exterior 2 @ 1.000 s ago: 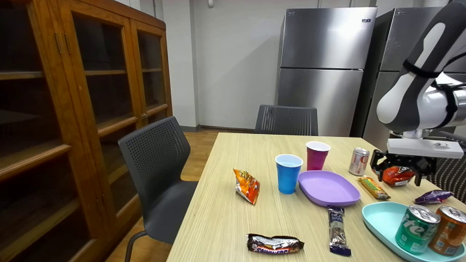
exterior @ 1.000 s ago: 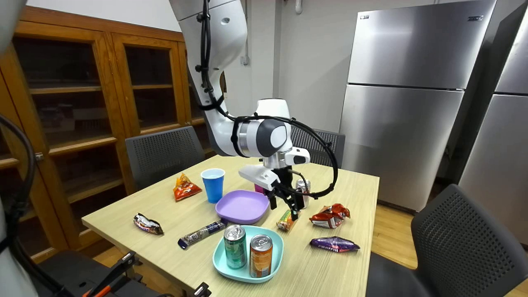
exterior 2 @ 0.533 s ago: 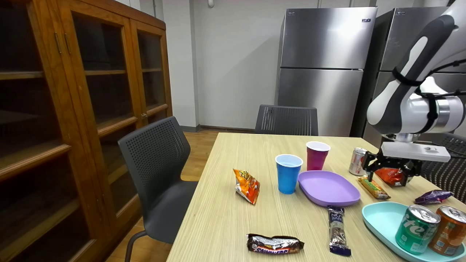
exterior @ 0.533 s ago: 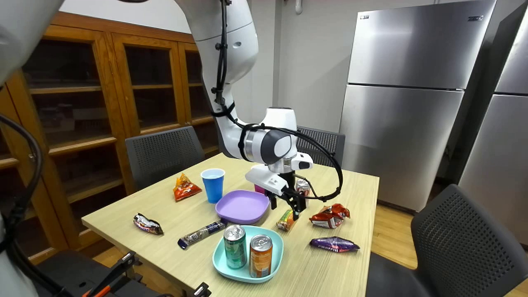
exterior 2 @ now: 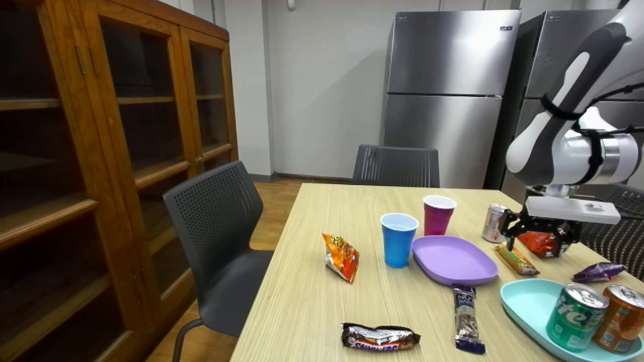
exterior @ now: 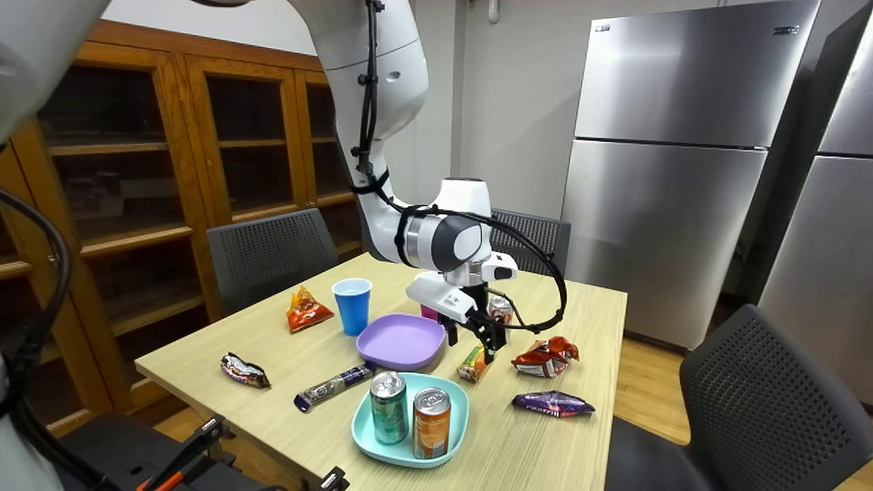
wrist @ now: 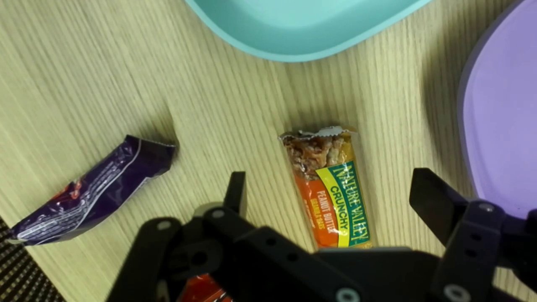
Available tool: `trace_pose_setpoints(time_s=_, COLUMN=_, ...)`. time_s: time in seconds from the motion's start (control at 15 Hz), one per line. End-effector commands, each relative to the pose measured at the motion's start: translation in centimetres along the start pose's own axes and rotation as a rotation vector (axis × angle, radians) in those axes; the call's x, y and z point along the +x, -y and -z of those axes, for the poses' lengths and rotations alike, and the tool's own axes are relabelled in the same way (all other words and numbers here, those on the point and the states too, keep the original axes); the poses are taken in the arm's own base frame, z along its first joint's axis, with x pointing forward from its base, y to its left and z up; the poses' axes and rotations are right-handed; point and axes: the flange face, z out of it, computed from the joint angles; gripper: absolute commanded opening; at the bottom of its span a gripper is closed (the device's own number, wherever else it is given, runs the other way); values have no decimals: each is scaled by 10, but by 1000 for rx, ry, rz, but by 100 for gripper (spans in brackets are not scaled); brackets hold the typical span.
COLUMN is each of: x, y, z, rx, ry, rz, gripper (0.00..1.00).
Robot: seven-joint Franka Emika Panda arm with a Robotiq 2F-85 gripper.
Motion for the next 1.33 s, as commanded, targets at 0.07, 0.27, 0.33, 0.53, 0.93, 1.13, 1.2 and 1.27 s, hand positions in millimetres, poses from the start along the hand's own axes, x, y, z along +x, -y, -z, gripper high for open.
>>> trace_pose_setpoints(time_s=0.07, x=1, y=0, z=0, rx=0, ry=1, rz=0, gripper=100)
trace_pose_setpoints(time_s=0.27, x=4, y=0, z=-2, rx=16, ry=-9, rz=27, gripper=100)
trace_pose_setpoints(time_s=0.33, x=5, y=0, z=-3, rx=21, ry=-5, rz=29, gripper=100)
trace_pose_setpoints(time_s=0.53, x=6, y=-1, z=-5, rx=28, ry=-13, rz=49, gripper=100)
trace_pose_setpoints(time_s=0.93, x=13, y=-4, z=-16, rx=29, ry=-14, rz=90, gripper=100)
trace_pose_setpoints(time_s=1.13, x=19, y=-3, z=-22, rx=27, ry=-11, rz=102, gripper=100)
trace_pose_setpoints(time_s=1.2, x=21, y=-3, z=-24, rx=26, ry=-13, rz=104, gripper=100)
trace_pose_setpoints(time_s=1.27, x=24, y=-3, z=-26, rx=26, ry=-13, rz=103, gripper=100)
